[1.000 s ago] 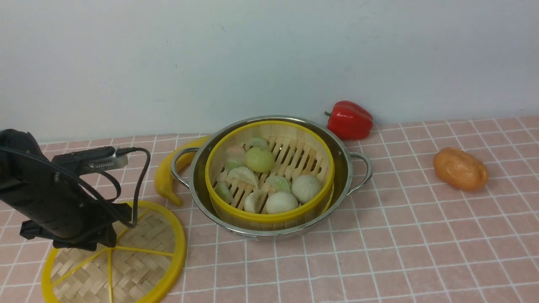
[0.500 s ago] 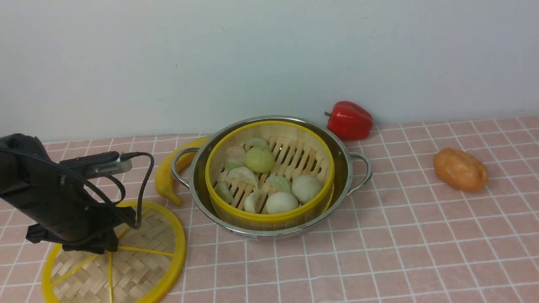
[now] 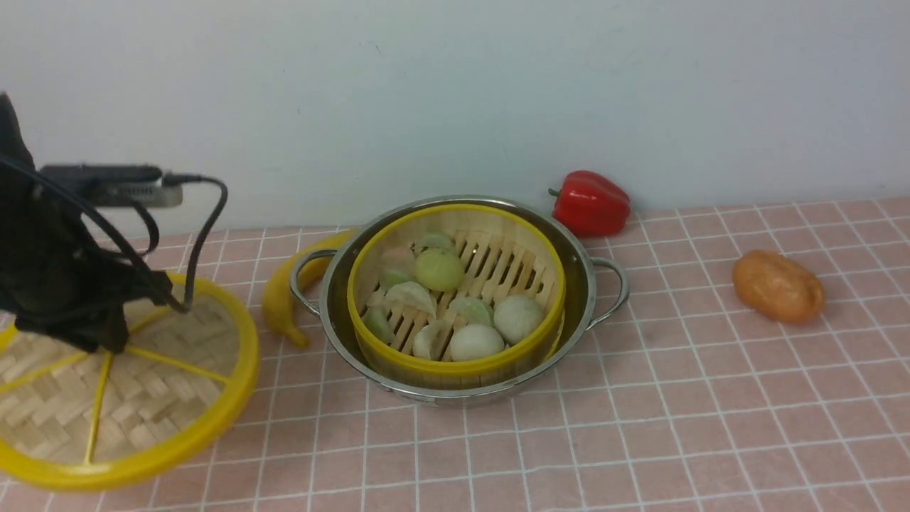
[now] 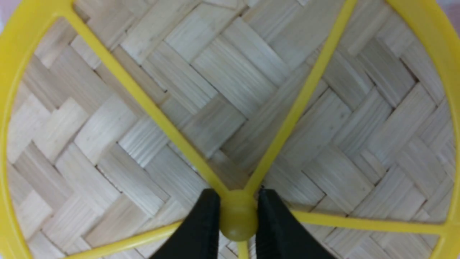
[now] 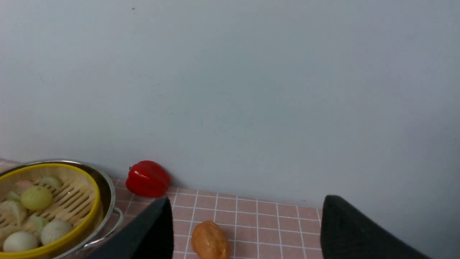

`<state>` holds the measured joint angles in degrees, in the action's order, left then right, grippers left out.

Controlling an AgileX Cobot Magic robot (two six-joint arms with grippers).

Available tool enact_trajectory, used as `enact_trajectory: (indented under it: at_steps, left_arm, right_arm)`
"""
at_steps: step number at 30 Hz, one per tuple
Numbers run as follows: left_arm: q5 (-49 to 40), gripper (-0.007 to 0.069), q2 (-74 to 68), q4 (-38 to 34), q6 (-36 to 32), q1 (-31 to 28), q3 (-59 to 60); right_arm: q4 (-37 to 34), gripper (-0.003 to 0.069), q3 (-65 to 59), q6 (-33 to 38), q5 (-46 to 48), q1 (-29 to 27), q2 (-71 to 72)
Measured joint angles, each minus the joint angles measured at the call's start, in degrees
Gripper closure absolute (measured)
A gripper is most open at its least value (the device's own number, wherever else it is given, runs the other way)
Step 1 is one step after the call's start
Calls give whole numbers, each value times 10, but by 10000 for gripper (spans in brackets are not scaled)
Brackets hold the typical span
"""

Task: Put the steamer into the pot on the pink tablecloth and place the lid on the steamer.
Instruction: 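Place the yellow bamboo steamer lid onto the steamer in the pot with the left gripper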

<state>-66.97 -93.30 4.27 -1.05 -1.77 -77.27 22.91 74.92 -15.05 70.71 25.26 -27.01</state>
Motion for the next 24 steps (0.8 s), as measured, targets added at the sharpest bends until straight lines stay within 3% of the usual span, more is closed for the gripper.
enact_trajectory:
  at_steps: [5,6,7,8,12,24]
  left_arm:
    - [-3,505,-10,-1,0,115,-104]
    - [3,505,-27,1,0,163,-136]
    - [5,505,-27,3,0,169,-140]
    - [13,505,-62,12,0,219,-184]
    - [13,505,-148,37,7,284,-274]
    - [-28,505,-332,34,11,305,-437]
  right_arm:
    - [2,125,-1,-15,0,0,9]
    - [3,125,-2,-16,0,0,9]
    - [3,125,-2,-17,0,0,9]
    - [2,125,-2,-19,0,0,9]
    - [-6,125,-2,-21,0,0,9]
    - [-42,125,-2,-25,0,0,9]
